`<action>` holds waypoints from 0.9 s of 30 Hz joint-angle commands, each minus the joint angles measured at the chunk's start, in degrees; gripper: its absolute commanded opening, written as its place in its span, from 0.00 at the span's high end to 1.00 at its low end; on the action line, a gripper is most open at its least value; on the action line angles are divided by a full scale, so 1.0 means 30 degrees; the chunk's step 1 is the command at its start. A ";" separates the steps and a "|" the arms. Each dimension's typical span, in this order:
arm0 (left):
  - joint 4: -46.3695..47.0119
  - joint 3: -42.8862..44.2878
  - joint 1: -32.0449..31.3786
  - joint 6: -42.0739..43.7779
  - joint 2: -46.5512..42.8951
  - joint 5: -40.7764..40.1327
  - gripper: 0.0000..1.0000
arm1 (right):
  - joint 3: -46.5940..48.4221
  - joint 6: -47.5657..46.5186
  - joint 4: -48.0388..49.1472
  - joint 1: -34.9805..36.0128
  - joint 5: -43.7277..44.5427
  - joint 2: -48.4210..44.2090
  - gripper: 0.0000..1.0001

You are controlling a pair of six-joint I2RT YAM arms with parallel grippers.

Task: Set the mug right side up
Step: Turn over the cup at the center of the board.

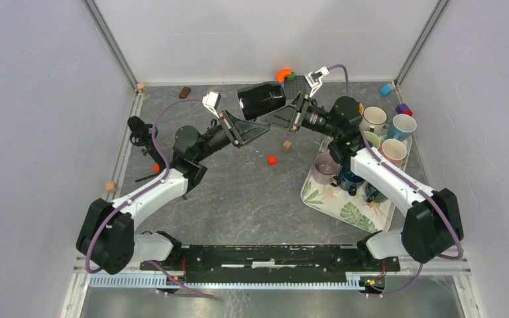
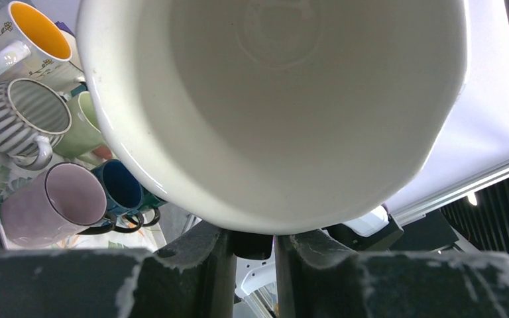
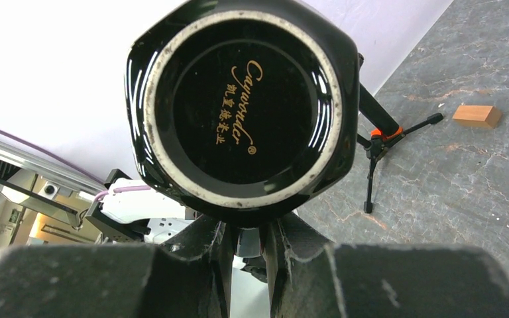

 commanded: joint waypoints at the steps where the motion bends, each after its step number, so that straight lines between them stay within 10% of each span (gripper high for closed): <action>1: 0.0695 0.0192 0.0049 0.1053 -0.0775 0.0355 0.77 | 0.0742 -0.0551 0.2124 -0.0128 0.0378 -0.0324 1.00; 8: -0.0829 0.0679 0.0038 0.1961 -0.0817 0.0081 0.98 | 0.0283 -0.2018 0.0605 -0.0117 0.0687 -0.0908 1.00; 27: -0.7484 0.2137 -0.0129 0.6088 -0.1775 -0.1106 0.98 | -0.0168 -1.0555 -0.9139 -0.0137 0.5770 -0.4052 0.35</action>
